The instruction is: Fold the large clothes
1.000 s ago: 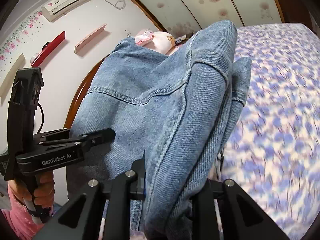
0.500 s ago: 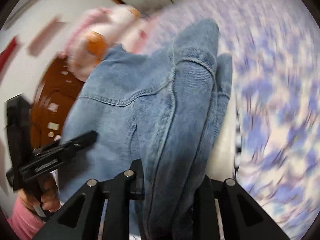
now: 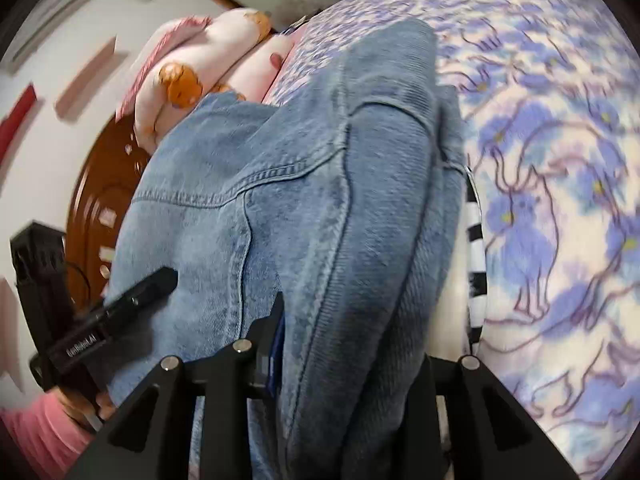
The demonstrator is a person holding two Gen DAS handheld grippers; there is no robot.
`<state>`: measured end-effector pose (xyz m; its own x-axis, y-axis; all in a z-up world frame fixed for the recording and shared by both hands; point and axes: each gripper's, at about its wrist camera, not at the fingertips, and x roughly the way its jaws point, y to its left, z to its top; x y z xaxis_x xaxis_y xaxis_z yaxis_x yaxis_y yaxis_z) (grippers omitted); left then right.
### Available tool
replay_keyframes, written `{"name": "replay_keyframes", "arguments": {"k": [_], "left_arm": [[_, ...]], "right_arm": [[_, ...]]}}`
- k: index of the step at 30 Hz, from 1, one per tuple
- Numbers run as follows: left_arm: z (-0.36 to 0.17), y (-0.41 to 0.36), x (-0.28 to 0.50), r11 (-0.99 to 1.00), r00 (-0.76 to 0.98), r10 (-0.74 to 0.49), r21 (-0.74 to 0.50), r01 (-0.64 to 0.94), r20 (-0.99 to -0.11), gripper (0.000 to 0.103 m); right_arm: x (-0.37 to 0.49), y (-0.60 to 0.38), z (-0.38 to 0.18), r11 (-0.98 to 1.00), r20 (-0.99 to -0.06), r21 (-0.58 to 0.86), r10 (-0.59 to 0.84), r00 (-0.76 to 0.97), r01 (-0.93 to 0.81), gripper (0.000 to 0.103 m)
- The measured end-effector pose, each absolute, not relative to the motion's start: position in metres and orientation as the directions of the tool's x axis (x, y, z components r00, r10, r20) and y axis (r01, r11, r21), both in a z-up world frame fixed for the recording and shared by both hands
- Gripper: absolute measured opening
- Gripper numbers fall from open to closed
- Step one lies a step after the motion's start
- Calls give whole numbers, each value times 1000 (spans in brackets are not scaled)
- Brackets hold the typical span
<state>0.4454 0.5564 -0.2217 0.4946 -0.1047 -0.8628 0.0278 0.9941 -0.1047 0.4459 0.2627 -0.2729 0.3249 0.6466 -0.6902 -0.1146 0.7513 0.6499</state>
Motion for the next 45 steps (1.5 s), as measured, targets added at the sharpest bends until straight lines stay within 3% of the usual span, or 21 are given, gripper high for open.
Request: {"name": "replay_keyframes", "arguments": {"k": [4, 6, 8, 9, 11, 12, 13, 16, 23, 30, 34, 39, 45], "left_arm": [[-210, 547, 439, 998, 489, -15, -41, -42, -872, 90], [-197, 533, 428, 996, 496, 71, 36, -81, -866, 90], [-185, 521, 412, 988, 510, 137, 80, -132, -849, 89], [-180, 515, 398, 982, 517, 159, 80, -171, -841, 89], [-175, 506, 365, 971, 523, 146, 21, -239, -839, 90], [-175, 501, 350, 963, 516, 151, 7, -269, -843, 90], [-174, 494, 331, 951, 527, 197, 31, -307, -827, 90], [-185, 473, 280, 937, 457, 193, 25, -348, -868, 90], [-224, 375, 135, 900, 256, 210, 84, -428, -944, 90], [-239, 210, 34, 945, 180, 69, 7, -326, -981, 90], [-208, 124, 16, 992, 231, 23, -7, -129, -973, 90], [-147, 58, 3, 997, 314, -28, -4, 78, -949, 90], [-60, 32, -12, 993, 420, -76, -29, 118, -904, 95]], "right_arm": [[440, 255, -273, 745, -686, 663, 645, 338, -77, 33], [432, 244, -271, 730, -692, 683, 636, 341, 23, 36], [421, 231, -265, 717, -706, 687, 621, 340, 118, 45], [413, 222, -261, 707, -703, 694, 623, 343, 137, 51], [389, 203, -255, 698, -696, 702, 629, 347, 144, 75], [375, 193, -256, 711, -718, 684, 617, 323, 162, 101], [358, 180, -261, 738, -758, 647, 593, 273, 193, 103], [297, 133, -276, 760, -798, 603, 566, 208, 243, 103], [117, -17, -298, 873, -934, 356, 338, 111, 333, 103], [-26, -171, -270, 909, -990, 141, 127, 61, 393, 103], [-73, -229, -218, 876, -982, 118, 33, 186, 468, 103], [-83, -238, -152, 912, -949, 119, -13, 316, 393, 103], [-78, -207, -88, 965, -933, 161, 80, 351, 208, 103]]}}
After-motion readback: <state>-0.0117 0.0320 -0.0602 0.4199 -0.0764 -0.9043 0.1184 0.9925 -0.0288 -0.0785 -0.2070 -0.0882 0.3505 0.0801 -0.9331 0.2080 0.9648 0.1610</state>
